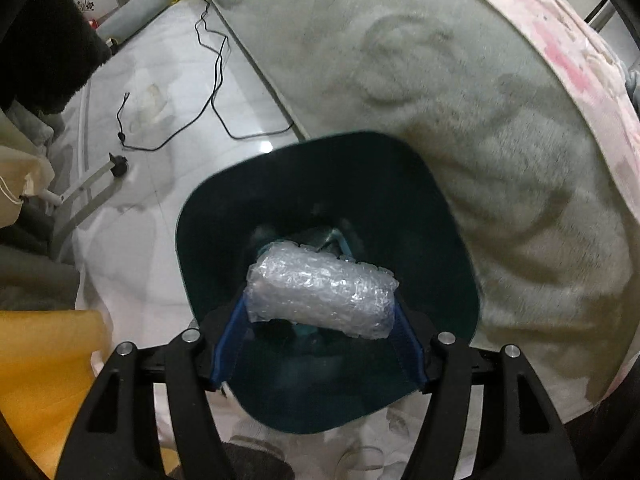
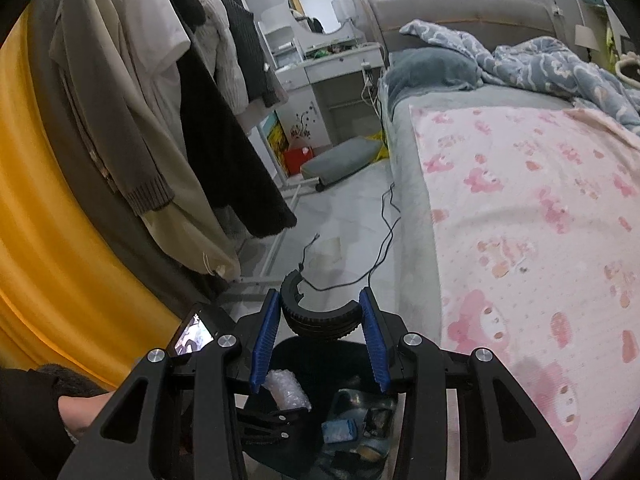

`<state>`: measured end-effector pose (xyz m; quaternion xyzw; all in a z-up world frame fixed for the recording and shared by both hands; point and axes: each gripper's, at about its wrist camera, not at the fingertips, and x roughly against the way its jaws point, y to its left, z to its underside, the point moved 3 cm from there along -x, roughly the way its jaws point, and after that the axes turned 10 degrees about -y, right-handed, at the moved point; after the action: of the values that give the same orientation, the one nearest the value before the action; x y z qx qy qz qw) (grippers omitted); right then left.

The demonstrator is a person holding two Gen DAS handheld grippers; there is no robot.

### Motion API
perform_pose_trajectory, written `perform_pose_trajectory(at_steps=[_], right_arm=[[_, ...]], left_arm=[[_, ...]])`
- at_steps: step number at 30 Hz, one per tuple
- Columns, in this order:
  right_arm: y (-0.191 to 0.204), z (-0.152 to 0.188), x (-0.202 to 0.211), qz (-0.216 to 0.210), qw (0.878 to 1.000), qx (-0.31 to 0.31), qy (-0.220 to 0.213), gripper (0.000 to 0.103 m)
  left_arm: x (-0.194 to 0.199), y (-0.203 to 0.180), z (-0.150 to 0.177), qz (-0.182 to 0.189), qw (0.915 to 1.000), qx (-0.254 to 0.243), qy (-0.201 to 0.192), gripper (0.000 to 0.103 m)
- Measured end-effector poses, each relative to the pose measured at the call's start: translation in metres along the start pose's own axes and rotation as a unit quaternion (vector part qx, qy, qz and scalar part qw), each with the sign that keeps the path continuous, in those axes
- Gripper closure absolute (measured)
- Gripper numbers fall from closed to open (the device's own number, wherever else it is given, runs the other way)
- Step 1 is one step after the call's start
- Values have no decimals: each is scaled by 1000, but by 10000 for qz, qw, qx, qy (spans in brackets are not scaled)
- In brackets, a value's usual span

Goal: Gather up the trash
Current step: 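Open the left tool to drop the bubble-wrapped item into the bin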

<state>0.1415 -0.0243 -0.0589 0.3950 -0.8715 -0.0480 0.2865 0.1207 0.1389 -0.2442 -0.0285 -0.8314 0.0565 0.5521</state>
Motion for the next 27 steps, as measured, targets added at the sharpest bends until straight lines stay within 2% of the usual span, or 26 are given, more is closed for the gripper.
perform_pose_trajectory(at_steps=[5,12,20,27], right_arm=[[8,10,-15,93,9995,64,302,62],[13,26,-35,202,9979,104,612,62],[19,50,-60,326,9942,127,1018,62],[22,78,-84,477,9879,155,1468,62]], left_arm=[[-2,4,7,13,9999,74,128,28],[8,19,13,19,9998,179,13,23],[37,38,6,-27,9977,347,-589,23],[67,50,-4,-105,9923,410,-1163,23]])
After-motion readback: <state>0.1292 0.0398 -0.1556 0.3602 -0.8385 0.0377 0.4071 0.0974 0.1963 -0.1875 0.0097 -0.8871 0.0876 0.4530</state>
